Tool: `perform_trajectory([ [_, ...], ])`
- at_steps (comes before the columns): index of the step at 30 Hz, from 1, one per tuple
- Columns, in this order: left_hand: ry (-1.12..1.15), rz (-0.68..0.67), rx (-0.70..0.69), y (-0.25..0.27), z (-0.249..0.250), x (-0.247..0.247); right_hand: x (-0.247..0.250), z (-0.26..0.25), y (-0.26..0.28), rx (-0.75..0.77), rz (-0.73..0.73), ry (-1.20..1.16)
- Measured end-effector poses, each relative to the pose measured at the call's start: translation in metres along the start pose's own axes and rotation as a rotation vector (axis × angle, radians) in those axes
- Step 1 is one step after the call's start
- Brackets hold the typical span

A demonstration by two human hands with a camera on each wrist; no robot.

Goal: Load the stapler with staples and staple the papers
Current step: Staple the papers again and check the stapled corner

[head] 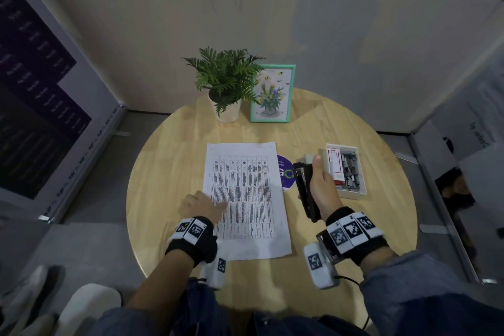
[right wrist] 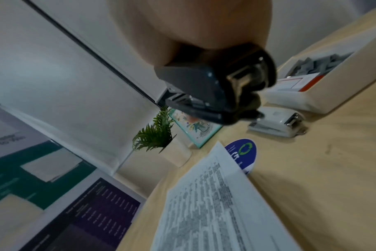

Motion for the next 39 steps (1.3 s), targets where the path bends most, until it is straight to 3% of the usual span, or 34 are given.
perform_trajectory([
  [2,0.013,0.061,0.011,-0.002,-0.006,-0.009,0.001,0.003,-0.001,-0.009,0.009,-0.003],
  [6,0.414,0.015,-0.041,-0.007,-0.014,-0.008,-0.001,0.004,0.002,0.035,0.008,0.018],
  [9,0.301,0.021,-0.084,-0.006,-0.018,-0.007,-0.002,0.006,0.004,0.097,0.002,0.112],
  [13,0.474,0.194,-0.301,0.008,-0.014,-0.008,-0.001,0.009,0.006,0.141,-0.005,0.213],
  [16,0.466,0.267,-0.467,0.024,-0.011,-0.003,0.001,0.01,0.012,0.115,-0.05,0.168],
  [23,0.822,0.214,-0.804,0.062,-0.001,0.043,0.019,0.012,0.02,0.057,-0.051,0.269],
  [28,1.009,0.245,-0.883,0.073,0.004,0.099,0.038,0.004,0.027,0.157,0.038,0.319],
  [34,1.071,0.186,-0.947,0.083,0.012,0.135,0.038,-0.018,0.036,0.305,-0.009,0.446],
  [39,1.07,0.17,-0.977,0.087,0.017,0.138,0.034,-0.031,0.038,0.377,-0.071,0.411],
])
Point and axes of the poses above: each hand's wrist, its own y-axis away from the middle knuckle, its own x-axis out of the back of the hand, z = x × y, the point moved 2 cm from there along -y, towards the middle knuckle, and after that the axes turned 9 degrees about -z, right-handed, at the moved point
